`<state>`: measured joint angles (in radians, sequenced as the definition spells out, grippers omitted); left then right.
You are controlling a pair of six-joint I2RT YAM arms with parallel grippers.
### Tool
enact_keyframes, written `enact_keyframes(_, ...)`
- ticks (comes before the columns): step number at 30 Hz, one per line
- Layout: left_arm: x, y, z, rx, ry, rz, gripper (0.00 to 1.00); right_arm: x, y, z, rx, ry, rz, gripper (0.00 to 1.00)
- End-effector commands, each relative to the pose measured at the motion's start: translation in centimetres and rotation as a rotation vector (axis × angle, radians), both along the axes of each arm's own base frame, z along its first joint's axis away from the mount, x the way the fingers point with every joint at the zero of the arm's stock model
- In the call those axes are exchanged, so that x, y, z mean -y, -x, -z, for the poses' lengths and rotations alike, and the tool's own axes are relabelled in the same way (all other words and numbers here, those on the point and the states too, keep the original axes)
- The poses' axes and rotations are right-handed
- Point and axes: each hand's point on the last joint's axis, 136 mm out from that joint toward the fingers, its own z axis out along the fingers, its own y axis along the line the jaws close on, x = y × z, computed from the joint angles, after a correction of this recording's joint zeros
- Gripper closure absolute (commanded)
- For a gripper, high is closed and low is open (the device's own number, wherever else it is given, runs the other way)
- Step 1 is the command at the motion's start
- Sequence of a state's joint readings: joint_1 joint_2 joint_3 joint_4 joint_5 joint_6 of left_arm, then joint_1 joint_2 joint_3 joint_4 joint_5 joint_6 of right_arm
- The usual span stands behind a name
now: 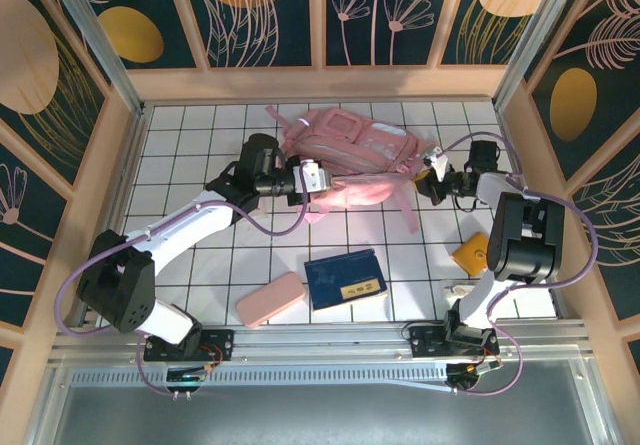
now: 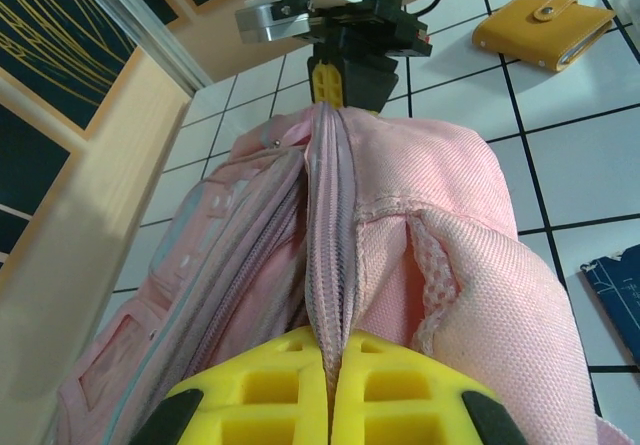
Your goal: Pack books, pencil case, and school supplies into a backpack
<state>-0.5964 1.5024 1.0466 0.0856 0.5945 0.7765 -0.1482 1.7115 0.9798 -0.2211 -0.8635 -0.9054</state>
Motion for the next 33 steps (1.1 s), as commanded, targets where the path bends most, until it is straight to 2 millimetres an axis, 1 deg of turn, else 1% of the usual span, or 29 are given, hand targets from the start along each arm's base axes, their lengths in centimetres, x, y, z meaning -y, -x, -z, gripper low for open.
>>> enact_keyframes(1,1.0,0.6,-6.4,0.15,0.138,0.072,1.0,-0.5,0.4,-0.8,0.009,-0.034,-0.024,1.0)
enact_keyframes(5,0.9,-0.5,-5.4,0.132,0.118,0.021,1.0,-0.7,1.5,-1.8,0.02,-0.036,-0.027,1.0)
enact_keyframes(11,0.8,-2.2,-4.7,0.116,0.115,-0.055,1.0,-0.2,2.8,-3.0,0.053,0.067,-0.016,1.0)
enact_keyframes(13,1.0,-2.4,-4.3,0.111,0.109,-0.058,1.0,-0.5,3.2,-3.3,0.06,0.087,-0.025,1.0)
enact_keyframes(16,1.4,-2.5,-3.7,0.108,0.098,-0.057,1.0,-1.8,4.0,-3.6,0.053,0.114,-0.068,1.0)
enact_keyframes(20,2.7,-1.8,-2.3,0.096,0.077,-0.027,1.0,-4.6,5.9,-3.0,0.02,0.169,-0.163,1.0)
enact_keyframes(22,3.3,-1.3,-1.8,0.084,0.081,-0.014,1.0,-5.8,6.6,-3.2,0.012,0.172,-0.206,1.0)
enact_keyframes(26,4.6,-0.4,-1.3,0.073,0.108,0.012,1.0,-9.0,7.8,-5.2,0.052,0.138,-0.303,1.0)
enact_keyframes(28,5.4,0.4,-0.4,0.053,0.104,0.049,1.0,-10.6,8.6,-6.4,0.054,0.106,-0.358,1.0)
enact_keyframes(31,6.0,1.2,1.0,0.026,0.099,0.092,1.0,-11.2,9.6,-8.1,0.044,0.073,-0.395,1.0)
enact_keyframes(33,5.9,1.6,1.8,0.028,0.088,0.11,1.0,-11.1,10.4,-8.4,0.032,0.083,-0.411,1.0)
